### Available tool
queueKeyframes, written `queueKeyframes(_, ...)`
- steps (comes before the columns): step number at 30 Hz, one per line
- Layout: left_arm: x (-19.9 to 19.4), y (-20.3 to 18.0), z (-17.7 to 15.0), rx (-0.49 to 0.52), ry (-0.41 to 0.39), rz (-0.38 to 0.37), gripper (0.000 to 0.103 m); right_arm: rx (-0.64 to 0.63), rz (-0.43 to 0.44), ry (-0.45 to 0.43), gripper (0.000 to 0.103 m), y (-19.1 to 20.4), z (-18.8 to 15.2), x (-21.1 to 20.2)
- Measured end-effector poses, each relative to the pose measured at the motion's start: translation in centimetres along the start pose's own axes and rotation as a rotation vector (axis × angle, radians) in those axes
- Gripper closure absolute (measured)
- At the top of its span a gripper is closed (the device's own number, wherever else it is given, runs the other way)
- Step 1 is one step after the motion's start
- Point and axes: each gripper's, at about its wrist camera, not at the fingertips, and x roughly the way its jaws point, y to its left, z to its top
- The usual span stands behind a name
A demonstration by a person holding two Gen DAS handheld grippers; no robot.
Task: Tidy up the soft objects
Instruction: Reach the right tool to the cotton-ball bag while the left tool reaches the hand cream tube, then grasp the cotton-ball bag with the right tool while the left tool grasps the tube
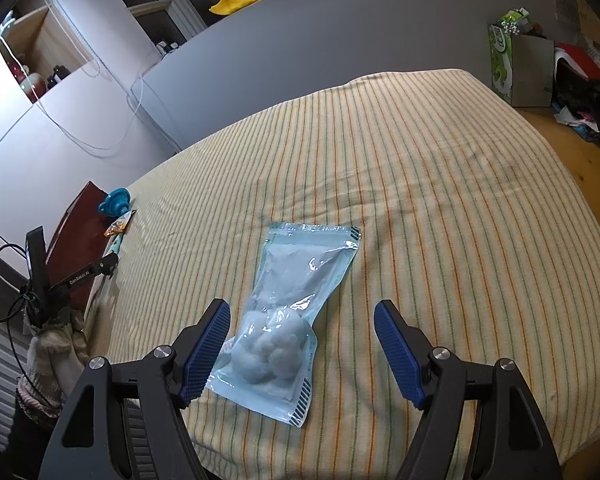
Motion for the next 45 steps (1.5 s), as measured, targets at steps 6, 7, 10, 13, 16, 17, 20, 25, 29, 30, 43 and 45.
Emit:
queueKeyframes(6,-0.6,-1.4,-0.9,0.05,0.004,-0.039,0.072,0.003,-0.012,0.005,0.032,0.0,0.0,0.3)
queueKeyframes(7,-0.8,-1.8,-1.2,0.066,0.004,-0.043,0.072,0.001,-0.015,0.008,0.032,0.0,0.0,0.4)
queueKeyframes(10,-1.4,-3.3,-2.1,0.108,0.008,-0.077,0.073,-0.007,-0.022,0.013,0.032,0.2,-0.2,0.6)
queueKeyframes(13,-2.0,-4.9,-3.2,0.143,0.016,-0.117,0.073,-0.017,-0.03,0.021,0.032,0.5,-0.4,0.8)
queueKeyframes(16,-2.4,-6.3,-3.9,0.182,0.029,-0.167,0.073,-0.028,-0.039,0.031,0.032,0.7,-0.6,0.9)
queueKeyframes(17,-2.3,-7.2,-4.1,0.191,0.033,-0.179,0.073,-0.032,-0.043,0.034,0.032,0.8,-0.6,0.9)
queueKeyframes(20,-2.5,-8.4,-4.4,0.215,0.039,-0.211,0.073,-0.039,-0.059,0.045,0.032,0.9,-0.6,1.0)
queueKeyframes(25,-2.2,-8.8,-4.3,0.222,0.044,-0.229,0.067,-0.043,-0.067,0.075,0.031,1.7,-0.3,1.6)
queueKeyframes(29,-2.3,-9.2,-4.0,0.207,0.056,-0.227,0.05,-0.079,-0.106,0.097,0.03,2.9,0.0,2.5)
queueKeyframes(30,-2.4,-9.7,-4.3,0.204,0.055,-0.222,0.049,-0.088,-0.12,0.102,0.03,3.3,0.1,2.8)
queueKeyframes(43,-1.4,-9.4,-3.5,0.217,0.059,-0.183,0.047,-0.27,-0.257,0.161,0.031,6.1,0.5,5.4)
queueKeyframes(45,-1.3,-9.3,-3.5,0.218,0.057,-0.186,0.047,-0.278,-0.246,0.168,0.031,5.8,0.6,5.3)
